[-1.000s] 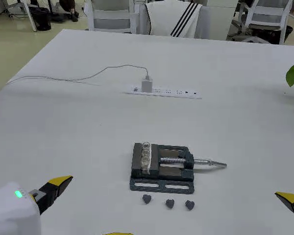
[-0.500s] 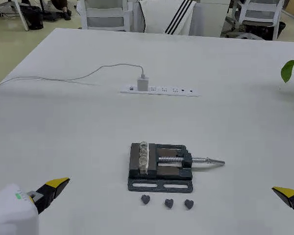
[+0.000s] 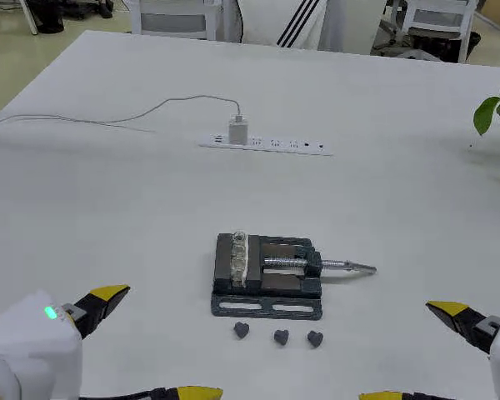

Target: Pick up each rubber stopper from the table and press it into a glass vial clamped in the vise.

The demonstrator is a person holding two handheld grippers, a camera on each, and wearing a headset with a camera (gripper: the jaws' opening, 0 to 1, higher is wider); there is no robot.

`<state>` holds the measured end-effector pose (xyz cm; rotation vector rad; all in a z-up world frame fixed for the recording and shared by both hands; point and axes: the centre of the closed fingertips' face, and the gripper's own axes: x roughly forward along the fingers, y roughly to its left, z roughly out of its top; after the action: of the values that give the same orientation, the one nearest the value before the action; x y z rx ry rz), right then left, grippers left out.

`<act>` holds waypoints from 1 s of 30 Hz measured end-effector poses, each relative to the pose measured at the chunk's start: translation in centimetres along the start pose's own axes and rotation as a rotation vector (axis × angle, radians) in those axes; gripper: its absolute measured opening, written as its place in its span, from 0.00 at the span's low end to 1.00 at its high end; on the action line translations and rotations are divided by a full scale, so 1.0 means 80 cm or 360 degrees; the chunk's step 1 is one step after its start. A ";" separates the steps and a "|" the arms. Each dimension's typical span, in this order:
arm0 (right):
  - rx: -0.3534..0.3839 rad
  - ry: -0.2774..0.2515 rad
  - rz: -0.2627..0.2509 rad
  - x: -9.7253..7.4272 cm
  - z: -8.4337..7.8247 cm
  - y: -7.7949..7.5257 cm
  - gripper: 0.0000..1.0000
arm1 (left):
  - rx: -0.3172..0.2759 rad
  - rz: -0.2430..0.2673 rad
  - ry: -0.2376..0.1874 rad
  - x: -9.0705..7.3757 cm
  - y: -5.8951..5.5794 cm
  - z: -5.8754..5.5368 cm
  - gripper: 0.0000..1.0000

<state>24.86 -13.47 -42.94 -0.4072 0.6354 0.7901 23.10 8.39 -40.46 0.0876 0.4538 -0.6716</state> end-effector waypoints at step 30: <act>-0.0016 0.0062 0.0063 0.087 -0.003 0.029 0.33 | -0.0076 0.0026 0.0001 -0.009 0.000 -0.010 0.92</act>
<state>26.74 -8.42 -47.95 -0.4209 0.6779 0.8245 22.34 8.97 -40.87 0.0462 0.4689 -0.6446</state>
